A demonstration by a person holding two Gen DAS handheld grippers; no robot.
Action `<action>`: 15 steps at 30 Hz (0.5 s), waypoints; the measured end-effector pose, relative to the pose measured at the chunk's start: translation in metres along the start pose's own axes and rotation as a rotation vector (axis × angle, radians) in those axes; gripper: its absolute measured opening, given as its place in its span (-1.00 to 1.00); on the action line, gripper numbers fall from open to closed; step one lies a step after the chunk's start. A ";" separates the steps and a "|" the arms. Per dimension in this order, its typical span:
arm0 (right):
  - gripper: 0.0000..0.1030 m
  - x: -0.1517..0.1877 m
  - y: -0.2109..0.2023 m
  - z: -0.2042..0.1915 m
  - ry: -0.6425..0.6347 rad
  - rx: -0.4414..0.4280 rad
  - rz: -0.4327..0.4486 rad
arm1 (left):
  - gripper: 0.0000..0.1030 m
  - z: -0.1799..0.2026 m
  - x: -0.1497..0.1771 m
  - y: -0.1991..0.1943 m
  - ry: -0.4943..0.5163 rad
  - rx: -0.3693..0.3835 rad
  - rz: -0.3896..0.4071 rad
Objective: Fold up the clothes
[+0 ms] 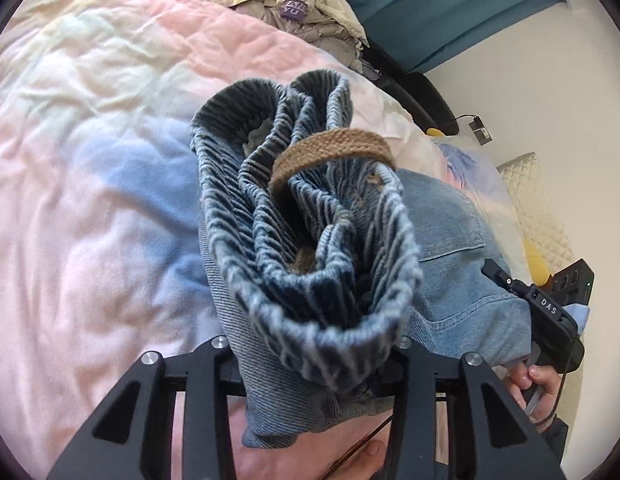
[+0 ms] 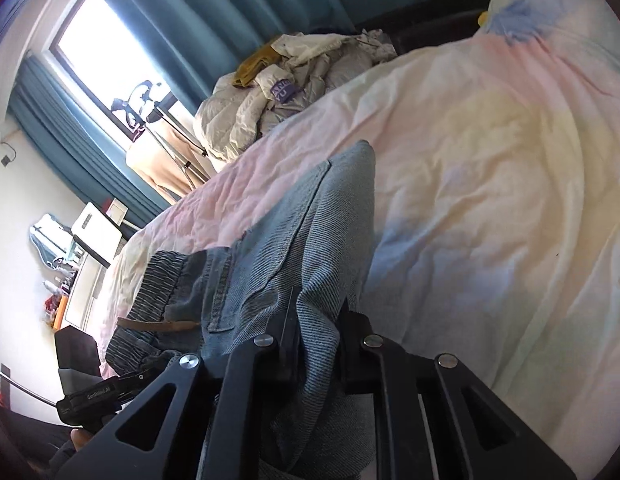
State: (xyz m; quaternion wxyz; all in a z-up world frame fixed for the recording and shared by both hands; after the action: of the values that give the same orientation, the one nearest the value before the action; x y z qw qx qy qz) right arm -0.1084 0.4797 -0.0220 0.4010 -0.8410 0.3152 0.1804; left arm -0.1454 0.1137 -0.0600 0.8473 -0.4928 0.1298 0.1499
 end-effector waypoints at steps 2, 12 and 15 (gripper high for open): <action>-0.78 -0.003 -0.017 -0.012 -0.021 0.000 0.018 | -0.25 0.016 -0.010 -0.011 0.026 0.003 0.021; -0.78 -0.010 -0.138 -0.049 -0.091 0.039 0.156 | -0.26 0.094 0.016 -0.059 0.166 0.092 0.117; -0.78 -0.009 -0.186 -0.055 -0.099 0.063 0.215 | -0.26 0.128 0.021 -0.077 0.220 0.131 0.140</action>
State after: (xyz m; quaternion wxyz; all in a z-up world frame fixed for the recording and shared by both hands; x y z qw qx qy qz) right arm 0.0131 0.5290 0.1215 0.4209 -0.7794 0.3887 0.2535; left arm -0.0868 0.1920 0.0551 0.8459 -0.4396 0.2652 0.1449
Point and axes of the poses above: each gripper's, at about its wrist camera, not at the fingertips, and y roughly the way its jaws point, z to its right, x to its underside, the point moved 1 cm from there along y, roughly the way its jaws point, and after that the axes turned 12 degrees about -x, right-handed, at the moved point
